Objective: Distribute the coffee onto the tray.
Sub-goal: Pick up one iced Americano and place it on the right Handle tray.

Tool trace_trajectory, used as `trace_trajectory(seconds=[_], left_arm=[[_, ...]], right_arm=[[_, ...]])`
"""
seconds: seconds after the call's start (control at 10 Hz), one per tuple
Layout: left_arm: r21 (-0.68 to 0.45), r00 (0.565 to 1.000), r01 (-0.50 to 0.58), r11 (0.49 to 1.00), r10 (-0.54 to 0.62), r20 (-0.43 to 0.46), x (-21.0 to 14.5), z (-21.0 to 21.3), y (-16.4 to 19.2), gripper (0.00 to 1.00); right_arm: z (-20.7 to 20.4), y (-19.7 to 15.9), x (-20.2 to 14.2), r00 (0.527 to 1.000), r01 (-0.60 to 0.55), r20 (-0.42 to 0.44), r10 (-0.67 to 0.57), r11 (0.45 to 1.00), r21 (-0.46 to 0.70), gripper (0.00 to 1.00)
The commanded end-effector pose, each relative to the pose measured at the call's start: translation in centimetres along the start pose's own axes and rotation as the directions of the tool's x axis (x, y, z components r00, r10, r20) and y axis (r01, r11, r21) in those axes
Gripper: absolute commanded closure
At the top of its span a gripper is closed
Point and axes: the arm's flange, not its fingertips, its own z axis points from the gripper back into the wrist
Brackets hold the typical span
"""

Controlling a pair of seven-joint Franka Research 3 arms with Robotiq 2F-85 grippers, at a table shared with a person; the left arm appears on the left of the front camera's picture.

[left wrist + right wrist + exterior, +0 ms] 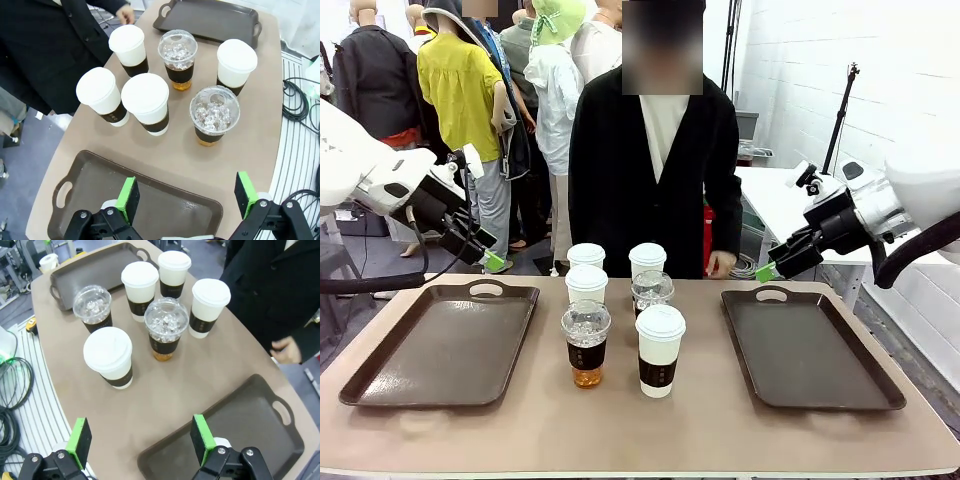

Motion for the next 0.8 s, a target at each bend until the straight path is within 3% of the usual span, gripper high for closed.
trace_trajectory(seconds=[0.0,0.7], left_arm=[[-0.012,1.0,0.006,1.0,-0.005,0.023,-0.15,-0.09,0.31,0.0],[-0.012,1.0,0.006,1.0,-0.005,0.023,-0.15,-0.09,0.31,0.0]], right_arm=[[-0.2,-0.29,-0.04,1.0,-0.014,0.017,0.014,1.0,0.021,0.0],[-0.2,-0.29,-0.04,1.0,-0.014,0.017,0.014,1.0,0.021,0.0]])
